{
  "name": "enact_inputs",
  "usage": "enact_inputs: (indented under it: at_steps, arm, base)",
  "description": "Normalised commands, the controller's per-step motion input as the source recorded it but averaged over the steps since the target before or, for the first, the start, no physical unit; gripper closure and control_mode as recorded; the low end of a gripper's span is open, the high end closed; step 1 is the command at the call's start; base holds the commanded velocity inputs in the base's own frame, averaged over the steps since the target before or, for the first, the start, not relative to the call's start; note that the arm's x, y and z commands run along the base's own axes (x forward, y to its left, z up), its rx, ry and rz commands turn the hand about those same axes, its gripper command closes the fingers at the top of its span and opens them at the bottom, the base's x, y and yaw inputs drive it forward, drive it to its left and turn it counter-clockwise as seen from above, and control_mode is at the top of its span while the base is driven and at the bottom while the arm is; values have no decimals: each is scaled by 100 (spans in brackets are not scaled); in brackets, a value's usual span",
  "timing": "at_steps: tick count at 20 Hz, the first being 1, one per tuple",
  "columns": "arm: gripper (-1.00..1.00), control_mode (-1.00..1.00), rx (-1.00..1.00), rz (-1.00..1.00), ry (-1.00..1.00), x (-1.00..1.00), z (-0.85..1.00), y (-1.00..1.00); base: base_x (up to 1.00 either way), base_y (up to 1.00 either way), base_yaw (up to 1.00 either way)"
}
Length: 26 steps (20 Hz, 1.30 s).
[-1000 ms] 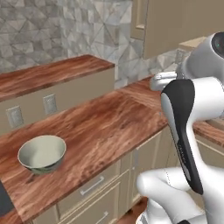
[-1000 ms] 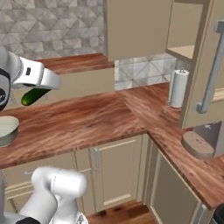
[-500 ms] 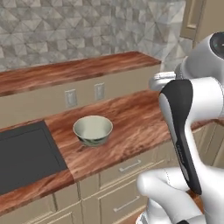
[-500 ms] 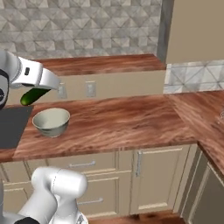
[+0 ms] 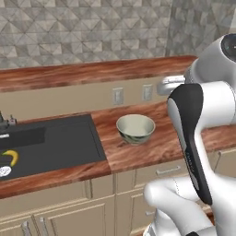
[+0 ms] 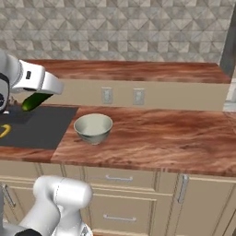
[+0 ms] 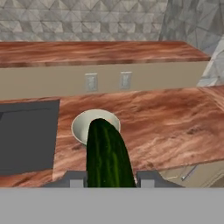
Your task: Pick the cucumbers from the cabinet and place them in one bowl. Pick the banana from the sink and place it in the other bowl.
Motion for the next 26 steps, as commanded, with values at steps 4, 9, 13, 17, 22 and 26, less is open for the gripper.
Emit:
enact_inputs:
  at_steps: [4, 9, 13, 17, 22, 26]
  arm:
    - [100, 100, 0, 0, 0, 0, 0, 0]
    - [100, 100, 0, 0, 0, 0, 0, 0]
    - [100, 100, 0, 0, 0, 0, 0, 0]
    - [100, 100, 0, 0, 0, 0, 0, 0]
    - [100, -100, 0, 0, 1, 4, 0, 0]
    - [100, -100, 0, 0, 15, 59, -2, -6]
  base:
    - [45, 18, 2]
    - [43, 31, -5]
    - [17, 52, -10]
    - [11, 42, -9]
    - [0, 1, 0]
    - [0, 0, 0]
